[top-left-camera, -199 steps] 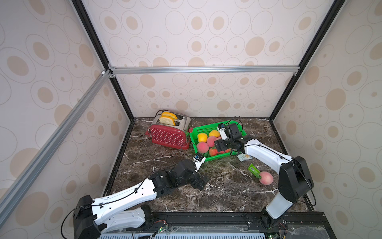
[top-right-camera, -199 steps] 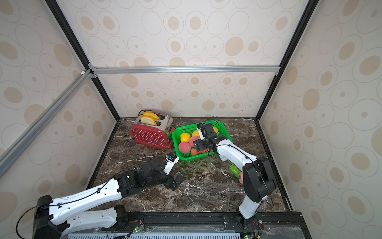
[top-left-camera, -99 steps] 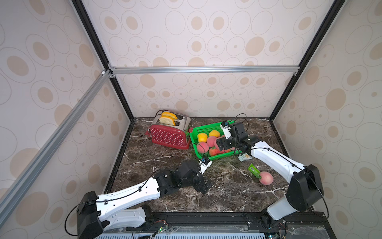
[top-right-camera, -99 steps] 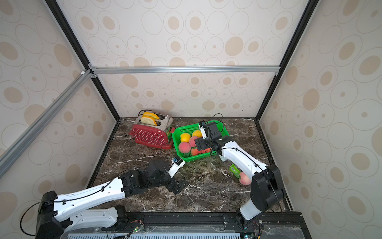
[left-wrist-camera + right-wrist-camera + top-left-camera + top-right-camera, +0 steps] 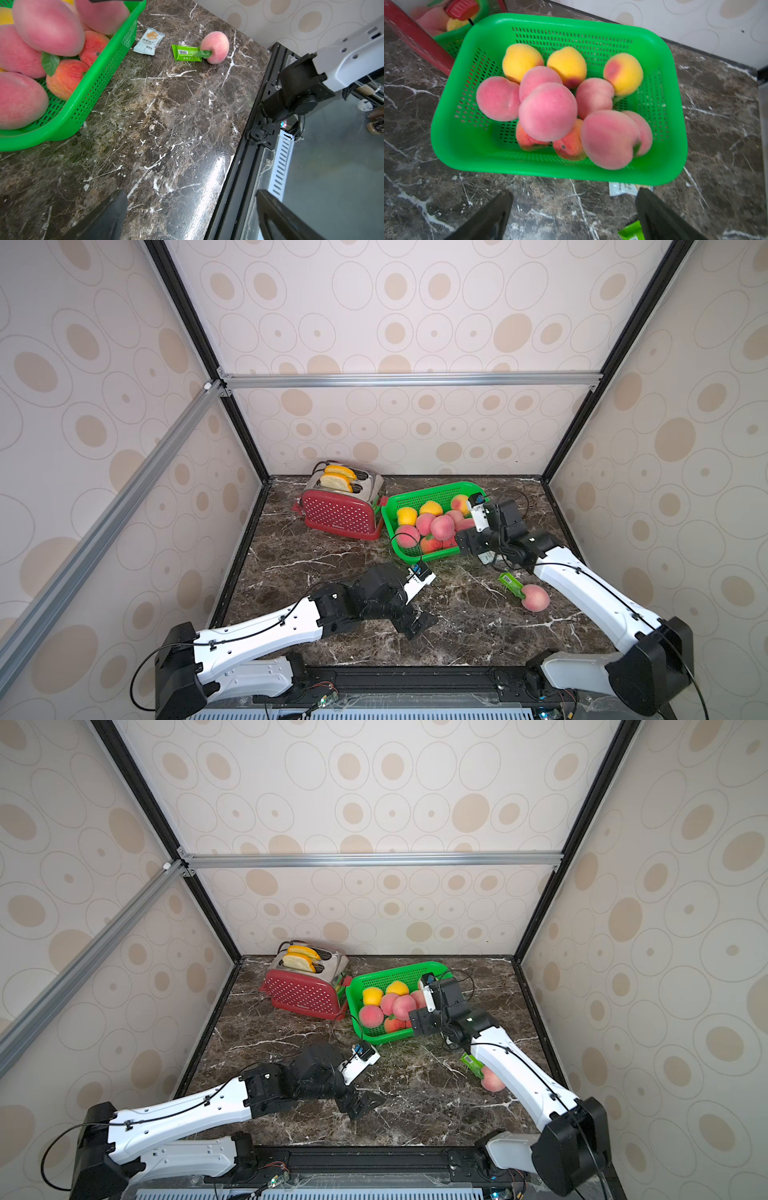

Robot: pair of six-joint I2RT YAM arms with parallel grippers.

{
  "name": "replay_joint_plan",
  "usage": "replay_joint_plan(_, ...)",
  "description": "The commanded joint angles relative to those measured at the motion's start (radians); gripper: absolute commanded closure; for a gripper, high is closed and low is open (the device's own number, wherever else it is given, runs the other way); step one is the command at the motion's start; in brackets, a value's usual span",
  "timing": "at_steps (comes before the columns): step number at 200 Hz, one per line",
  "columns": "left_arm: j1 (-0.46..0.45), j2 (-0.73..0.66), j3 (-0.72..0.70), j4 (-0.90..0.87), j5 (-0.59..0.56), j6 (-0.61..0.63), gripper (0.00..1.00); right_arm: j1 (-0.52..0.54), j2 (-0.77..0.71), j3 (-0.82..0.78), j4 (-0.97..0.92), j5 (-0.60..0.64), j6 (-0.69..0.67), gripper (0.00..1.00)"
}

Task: Put the peaches into the basket
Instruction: Place the peach in the basket, then pick up the peach from the center of the board.

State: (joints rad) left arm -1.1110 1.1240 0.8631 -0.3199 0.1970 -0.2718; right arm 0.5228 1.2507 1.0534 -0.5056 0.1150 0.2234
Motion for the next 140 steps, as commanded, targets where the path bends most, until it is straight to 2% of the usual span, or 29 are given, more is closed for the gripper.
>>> replay_joint_plan(1,-0.037,0.030,0.064,0.053,0.036,0.035,0.01,-0.033,-0.099,-0.062,-0.113,0.063,0.064,0.02)
replay_joint_plan(25,-0.071,0.081,0.100,0.075,0.091,0.041,0.01,-0.061,-0.171,-0.099,-0.207,0.115,0.079,0.01)
replay_joint_plan(43,-0.080,0.104,0.112,0.111,0.142,0.026,0.01,-0.109,-0.216,-0.147,-0.239,0.096,0.088,0.01)
replay_joint_plan(75,-0.084,0.129,0.131,0.135,0.162,0.028,0.01,-0.219,-0.276,-0.236,-0.247,0.035,0.120,0.00)
replay_joint_plan(104,-0.083,0.148,0.143,0.145,0.185,0.033,0.01,-0.335,-0.262,-0.260,-0.271,0.018,0.107,0.00)
replay_joint_plan(140,-0.084,0.131,0.120,0.189,0.195,0.022,0.01,-0.406,-0.179,-0.217,-0.316,0.048,0.097,0.00)
